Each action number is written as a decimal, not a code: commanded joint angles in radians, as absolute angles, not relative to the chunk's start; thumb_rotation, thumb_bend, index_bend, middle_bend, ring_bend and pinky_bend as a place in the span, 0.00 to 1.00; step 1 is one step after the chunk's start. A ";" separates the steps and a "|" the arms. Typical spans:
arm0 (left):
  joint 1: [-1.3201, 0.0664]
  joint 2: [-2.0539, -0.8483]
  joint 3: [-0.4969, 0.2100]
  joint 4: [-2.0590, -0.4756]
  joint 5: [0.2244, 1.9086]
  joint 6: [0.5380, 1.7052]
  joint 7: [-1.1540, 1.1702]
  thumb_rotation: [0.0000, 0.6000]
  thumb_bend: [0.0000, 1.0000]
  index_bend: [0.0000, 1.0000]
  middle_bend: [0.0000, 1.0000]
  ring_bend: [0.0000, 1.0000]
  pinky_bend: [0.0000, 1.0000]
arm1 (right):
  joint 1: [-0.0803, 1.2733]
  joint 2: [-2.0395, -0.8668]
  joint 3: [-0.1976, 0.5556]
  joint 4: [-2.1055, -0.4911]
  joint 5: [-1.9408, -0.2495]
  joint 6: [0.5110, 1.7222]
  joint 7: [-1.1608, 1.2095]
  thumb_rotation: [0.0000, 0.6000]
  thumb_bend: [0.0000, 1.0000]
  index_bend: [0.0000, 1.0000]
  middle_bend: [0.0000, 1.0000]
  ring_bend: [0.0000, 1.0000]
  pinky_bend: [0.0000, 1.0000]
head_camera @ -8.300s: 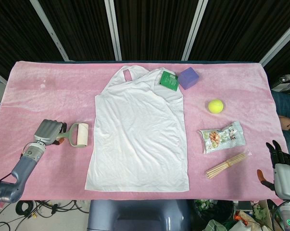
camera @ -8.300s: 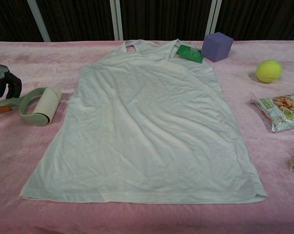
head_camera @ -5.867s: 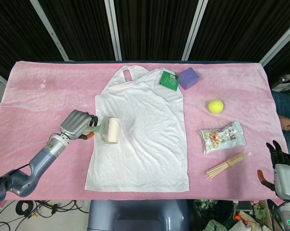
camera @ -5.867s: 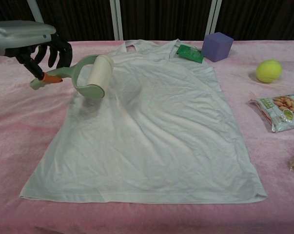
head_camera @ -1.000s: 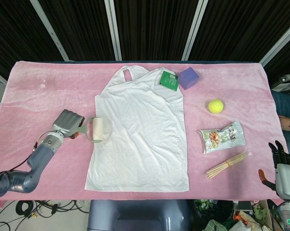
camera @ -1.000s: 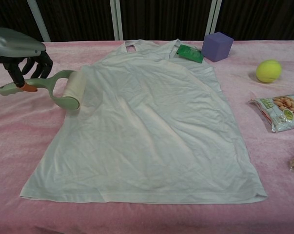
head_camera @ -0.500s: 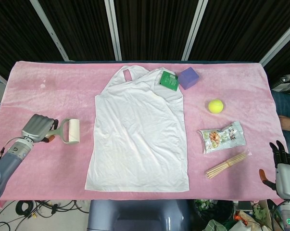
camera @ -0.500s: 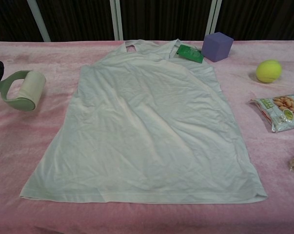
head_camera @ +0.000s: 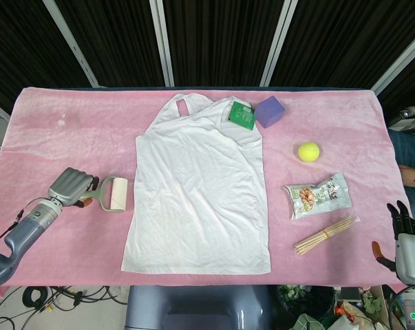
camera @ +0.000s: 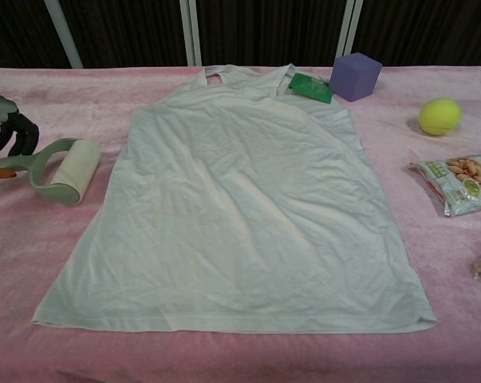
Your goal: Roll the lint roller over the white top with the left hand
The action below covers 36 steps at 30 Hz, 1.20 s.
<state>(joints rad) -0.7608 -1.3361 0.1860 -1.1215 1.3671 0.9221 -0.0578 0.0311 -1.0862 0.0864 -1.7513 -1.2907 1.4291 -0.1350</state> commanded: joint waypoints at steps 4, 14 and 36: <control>-0.773 -1.335 0.175 -1.116 1.344 0.852 -0.011 1.00 0.20 0.37 0.34 0.26 0.44 | 0.031 -1.084 0.088 -1.753 -1.285 1.427 -0.133 1.00 0.29 0.03 0.00 0.17 0.15; -0.788 -1.283 0.125 -1.230 1.212 0.764 0.127 1.00 0.09 0.14 0.03 0.00 0.18 | 0.032 -1.082 0.087 -1.757 -1.282 1.422 -0.135 1.00 0.29 0.02 0.00 0.17 0.15; -0.400 -0.919 0.139 -1.881 1.361 1.451 0.167 1.00 0.09 0.19 0.08 0.00 0.10 | 0.036 -1.078 0.072 -1.739 -1.346 1.437 -0.147 1.00 0.29 0.03 0.00 0.17 0.15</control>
<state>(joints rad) -0.5163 -0.9457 0.0941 -1.8319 1.2725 1.3391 0.2538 0.0348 -1.0781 0.0756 -1.7441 -1.3347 1.4336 -0.1449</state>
